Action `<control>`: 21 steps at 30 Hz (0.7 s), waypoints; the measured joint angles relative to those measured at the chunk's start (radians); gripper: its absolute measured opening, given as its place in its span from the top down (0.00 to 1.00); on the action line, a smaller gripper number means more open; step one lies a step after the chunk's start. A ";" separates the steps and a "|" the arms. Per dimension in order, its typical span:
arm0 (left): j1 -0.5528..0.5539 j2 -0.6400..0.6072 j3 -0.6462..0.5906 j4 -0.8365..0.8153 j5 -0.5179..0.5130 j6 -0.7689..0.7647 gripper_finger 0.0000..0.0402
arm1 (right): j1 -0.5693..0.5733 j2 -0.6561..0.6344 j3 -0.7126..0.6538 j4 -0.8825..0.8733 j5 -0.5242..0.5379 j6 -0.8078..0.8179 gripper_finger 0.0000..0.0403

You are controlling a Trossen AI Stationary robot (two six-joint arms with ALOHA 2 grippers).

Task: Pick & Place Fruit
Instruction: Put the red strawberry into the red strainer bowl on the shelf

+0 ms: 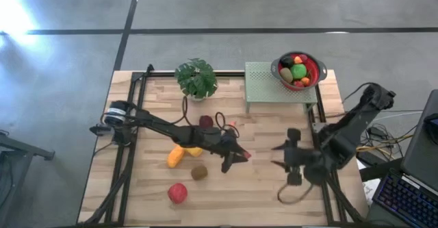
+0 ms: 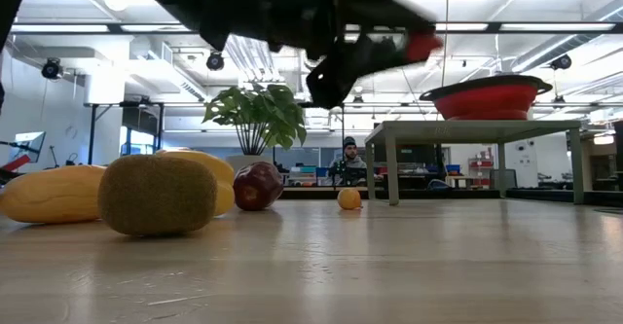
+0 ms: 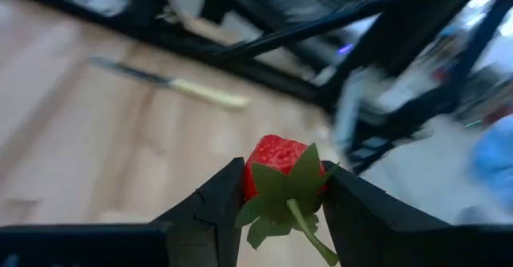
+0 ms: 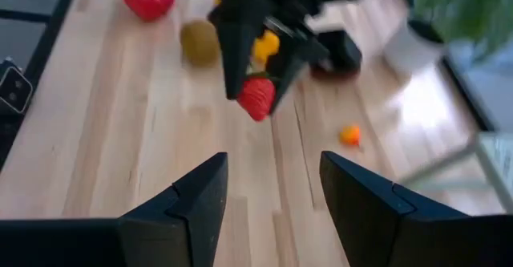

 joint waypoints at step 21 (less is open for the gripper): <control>0.000 -0.020 -0.010 0.282 0.222 -0.246 0.62 | 0.013 0.376 0.215 0.181 0.309 -0.336 0.29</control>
